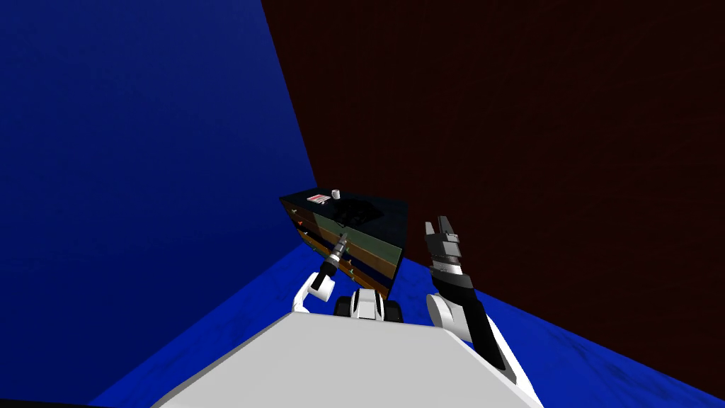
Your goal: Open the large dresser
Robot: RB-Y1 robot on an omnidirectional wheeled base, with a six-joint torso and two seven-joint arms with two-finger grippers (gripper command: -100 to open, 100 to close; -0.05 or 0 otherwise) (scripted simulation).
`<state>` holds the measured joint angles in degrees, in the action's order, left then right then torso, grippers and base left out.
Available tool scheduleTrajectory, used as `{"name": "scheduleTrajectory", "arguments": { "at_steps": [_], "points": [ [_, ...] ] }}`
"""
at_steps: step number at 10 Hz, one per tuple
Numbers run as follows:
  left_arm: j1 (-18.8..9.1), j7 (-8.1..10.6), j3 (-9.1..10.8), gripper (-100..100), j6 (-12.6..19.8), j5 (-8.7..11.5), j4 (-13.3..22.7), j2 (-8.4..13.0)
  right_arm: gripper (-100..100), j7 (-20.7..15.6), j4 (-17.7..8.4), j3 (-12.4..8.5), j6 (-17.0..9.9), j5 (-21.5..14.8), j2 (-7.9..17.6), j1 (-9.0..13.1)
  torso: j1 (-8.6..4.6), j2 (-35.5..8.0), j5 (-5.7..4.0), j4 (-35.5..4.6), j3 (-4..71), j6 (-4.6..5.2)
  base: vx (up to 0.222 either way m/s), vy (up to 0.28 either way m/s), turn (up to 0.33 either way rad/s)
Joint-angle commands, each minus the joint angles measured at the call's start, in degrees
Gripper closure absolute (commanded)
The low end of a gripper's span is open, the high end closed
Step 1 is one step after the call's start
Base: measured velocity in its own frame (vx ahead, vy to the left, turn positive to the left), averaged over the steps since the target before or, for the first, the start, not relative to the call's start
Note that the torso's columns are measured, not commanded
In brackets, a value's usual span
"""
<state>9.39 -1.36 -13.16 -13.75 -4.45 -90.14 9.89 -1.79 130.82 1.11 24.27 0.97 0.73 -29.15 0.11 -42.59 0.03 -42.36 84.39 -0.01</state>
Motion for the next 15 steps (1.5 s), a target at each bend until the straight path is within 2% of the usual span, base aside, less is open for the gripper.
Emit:
{"name": "scheduleTrajectory", "arguments": {
  "at_steps": [1,4,5,9,10,14,15],
  "points": [
    [0.7,0.21,-0.37,100,0.4,0.0,-1.2,0.6,0,0.0,0.0,0.0,0.0,0.0,0.0,0.0,-0.03,0.0,-0.01,0.0,0.0,0.0,-0.115,0.052,0.032],
    [1.6,0.48,-0.84,100,0.8,0.1,-2.7,1.2,0,0.0,0.0,0.0,0.0,0.0,0.0,0.0,-0.04,-0.1,-0.06,-0.2,0.0,-0.07,-0.162,0.074,0.024],
    [1.6,0.29,-0.87,100,1.0,0.0,-2.0,1.0,0,0.0,0.0,0.0,0.0,0.0,0.0,0.0,-0.08,0.0,-0.1,-0.2,0.0,-0.07,-0.086,0.044,0.001],
    [3.7,0.72,-1.79,100,0.8,0.1,-4.5,2.1,0,0.0,0.0,0.0,0.0,0.0,0.0,0.0,0.0,0.0,-0.07,-0.1,0.0,-0.09,-0.159,0.084,0.029],
    [3.5,0.64,-1.81,100,1.1,0.1,-3.8,2.0,0,0.0,0.0,0.0,0.0,0.0,0.0,0.0,-0.06,0.0,-0.07,-0.2,0.0,-0.08,-0.085,0.036,0.005],
    [5.6,1.01,-2.68,100,0.3,0.2,-6.1,3.2,0,0.0,0.0,0.0,0.0,0.0,0.0,0.0,-0.09,0.0,-0.04,-0.1,0.0,0.0,-0.165,0.086,0.035],
    [5.5,0.92,-2.62,100,0.5,0.1,-5.6,3.1,0,0.0,0.0,0.0,0.0,0.0,0.0,0.0,-0.06,0.0,-0.06,-0.1,0.0,-0.02,-0.088,0.054,-0.001]
  ]
}}
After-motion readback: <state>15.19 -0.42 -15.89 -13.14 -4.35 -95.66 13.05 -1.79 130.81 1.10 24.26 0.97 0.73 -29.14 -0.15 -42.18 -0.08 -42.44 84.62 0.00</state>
